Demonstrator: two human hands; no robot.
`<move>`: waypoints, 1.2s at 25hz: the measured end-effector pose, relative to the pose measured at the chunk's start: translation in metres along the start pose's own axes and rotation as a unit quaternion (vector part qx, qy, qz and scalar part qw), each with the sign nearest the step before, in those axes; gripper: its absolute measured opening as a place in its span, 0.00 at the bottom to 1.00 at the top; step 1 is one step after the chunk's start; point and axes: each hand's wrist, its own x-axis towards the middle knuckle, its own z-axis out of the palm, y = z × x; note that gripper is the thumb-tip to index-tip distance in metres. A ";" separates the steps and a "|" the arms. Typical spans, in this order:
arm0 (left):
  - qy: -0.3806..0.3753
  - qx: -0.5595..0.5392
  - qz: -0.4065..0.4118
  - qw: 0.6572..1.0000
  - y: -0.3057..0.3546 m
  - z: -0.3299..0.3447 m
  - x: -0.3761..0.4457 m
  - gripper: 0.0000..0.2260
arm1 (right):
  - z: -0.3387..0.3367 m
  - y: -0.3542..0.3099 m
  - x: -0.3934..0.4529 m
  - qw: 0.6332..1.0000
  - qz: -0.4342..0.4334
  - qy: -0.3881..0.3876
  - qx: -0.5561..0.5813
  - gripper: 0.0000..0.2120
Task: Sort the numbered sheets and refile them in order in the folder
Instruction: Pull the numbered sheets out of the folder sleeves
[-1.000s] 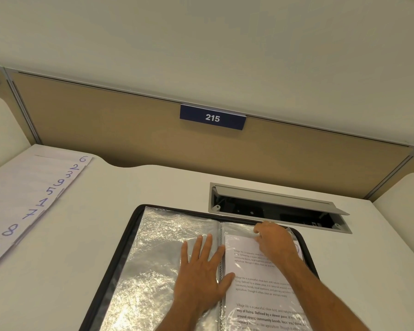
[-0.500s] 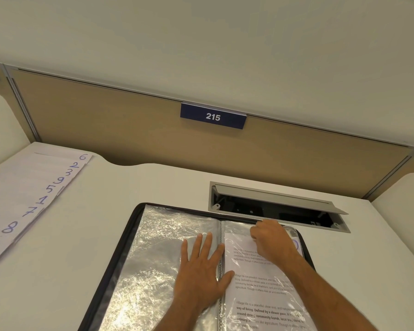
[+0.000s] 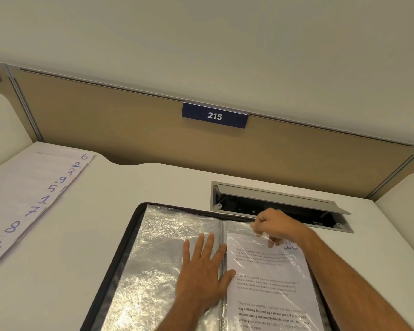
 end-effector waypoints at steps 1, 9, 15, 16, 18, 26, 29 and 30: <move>0.000 0.002 0.000 1.000 0.000 0.000 0.000 0.29 | -0.002 -0.003 0.001 0.999 0.031 -0.018 0.034 0.12; 0.005 -0.003 0.001 1.000 -0.001 -0.001 0.000 0.29 | -0.011 -0.005 0.022 0.991 0.084 -0.091 -0.047 0.10; 0.002 -0.005 -0.001 1.000 -0.001 -0.001 -0.001 0.29 | 0.000 -0.008 0.030 0.986 0.070 -0.109 -0.109 0.16; 0.001 -0.006 -0.001 1.000 -0.001 -0.002 -0.001 0.29 | 0.002 -0.008 0.031 0.986 0.065 -0.101 -0.116 0.15; 0.000 -0.008 -0.001 1.000 -0.001 -0.003 -0.001 0.29 | 0.005 -0.007 0.033 0.986 0.053 -0.095 -0.128 0.11; -0.004 -0.023 -0.002 1.000 0.001 -0.006 -0.001 0.34 | 0.009 0.000 0.037 0.979 -0.012 -0.061 -0.194 0.06; -0.004 -0.026 0.002 1.000 0.001 -0.008 -0.001 0.39 | 0.002 -0.003 0.038 0.979 -0.049 0.050 -0.193 0.03; -0.006 -0.027 0.002 1.000 0.002 -0.008 -0.001 0.40 | 0.000 -0.006 0.037 0.976 -0.055 0.076 -0.196 0.04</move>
